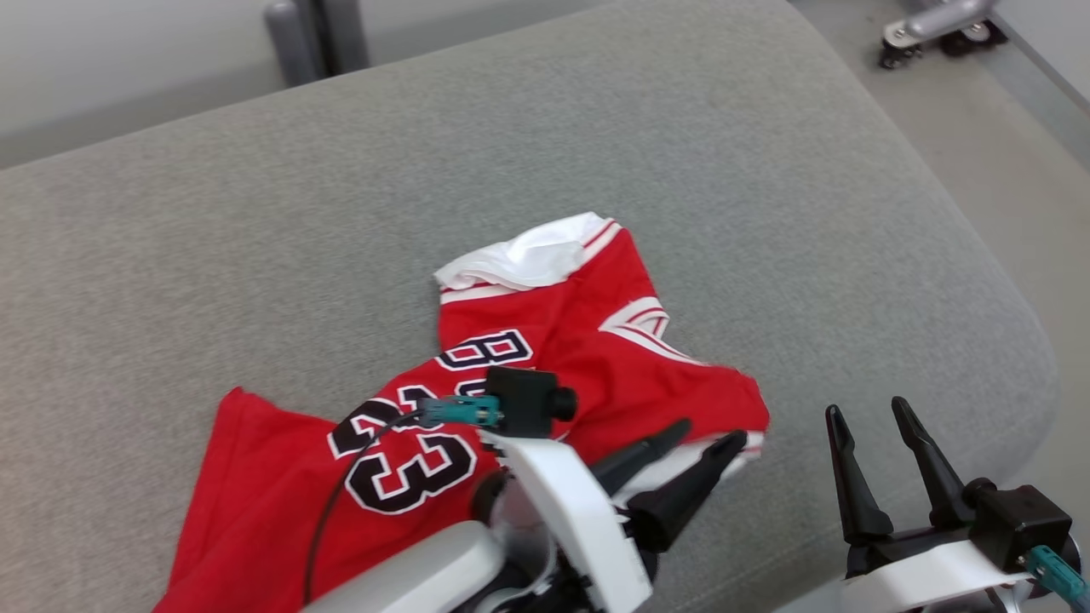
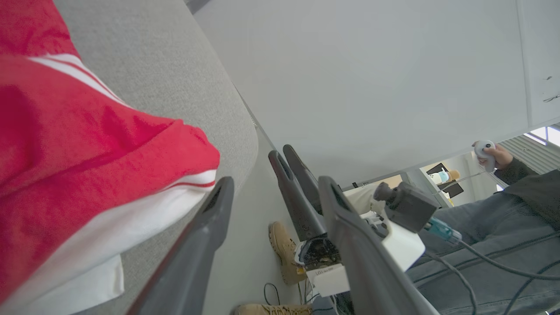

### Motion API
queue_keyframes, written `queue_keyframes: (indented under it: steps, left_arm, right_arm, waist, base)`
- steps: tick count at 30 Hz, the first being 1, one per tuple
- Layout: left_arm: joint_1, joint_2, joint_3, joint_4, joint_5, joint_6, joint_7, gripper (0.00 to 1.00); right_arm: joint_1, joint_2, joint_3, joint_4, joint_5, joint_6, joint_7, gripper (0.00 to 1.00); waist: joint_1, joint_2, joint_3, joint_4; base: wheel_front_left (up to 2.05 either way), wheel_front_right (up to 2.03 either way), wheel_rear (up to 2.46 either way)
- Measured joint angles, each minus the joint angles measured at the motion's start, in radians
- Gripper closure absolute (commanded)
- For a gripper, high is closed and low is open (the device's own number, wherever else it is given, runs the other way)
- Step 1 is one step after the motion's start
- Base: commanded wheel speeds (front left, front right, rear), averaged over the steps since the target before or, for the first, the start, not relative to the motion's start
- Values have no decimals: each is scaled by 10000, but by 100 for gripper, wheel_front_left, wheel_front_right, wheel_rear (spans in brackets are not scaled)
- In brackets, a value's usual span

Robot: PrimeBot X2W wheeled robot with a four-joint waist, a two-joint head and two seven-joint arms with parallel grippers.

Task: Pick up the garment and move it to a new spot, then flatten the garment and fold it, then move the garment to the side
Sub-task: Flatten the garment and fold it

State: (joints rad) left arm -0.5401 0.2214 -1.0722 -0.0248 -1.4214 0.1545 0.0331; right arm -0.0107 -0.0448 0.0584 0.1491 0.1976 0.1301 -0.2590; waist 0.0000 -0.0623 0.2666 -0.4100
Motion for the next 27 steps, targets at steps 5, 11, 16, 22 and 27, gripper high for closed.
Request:
queue_keyframes:
  steps: [5,11,16,22,27]
  left_arm:
    - [-61,2094,341,-1580,1290,807,-439,0]
    - [-340,4257,623,-525,2305,1687,-259,0]
    - [-442,4520,73,387,2562,1478,443,0]
    - [-461,4546,-173,341,2297,825,915,0]
    - [-459,4803,-422,303,2313,665,1337,0]
  right_arm:
    - [53,-2,-128,-23,-228,0,0,0]
    - [31,-4,67,4,-318,0,0,0]
    - [-47,0,153,36,-347,2,0,0]
    - [-121,0,150,35,-393,4,0,0]
    - [-82,-2,128,36,-393,2,0,0]
  waist:
    - [0,0,-251,665]
    - [0,0,-350,1401]
    - [0,0,-202,1605]
    - [-1,0,38,1633]
    - [0,0,118,1631]
  base:
    - [0,0,0]
    - [0,0,0]
    - [0,0,0]
    - [0,0,0]
    - [0,0,0]
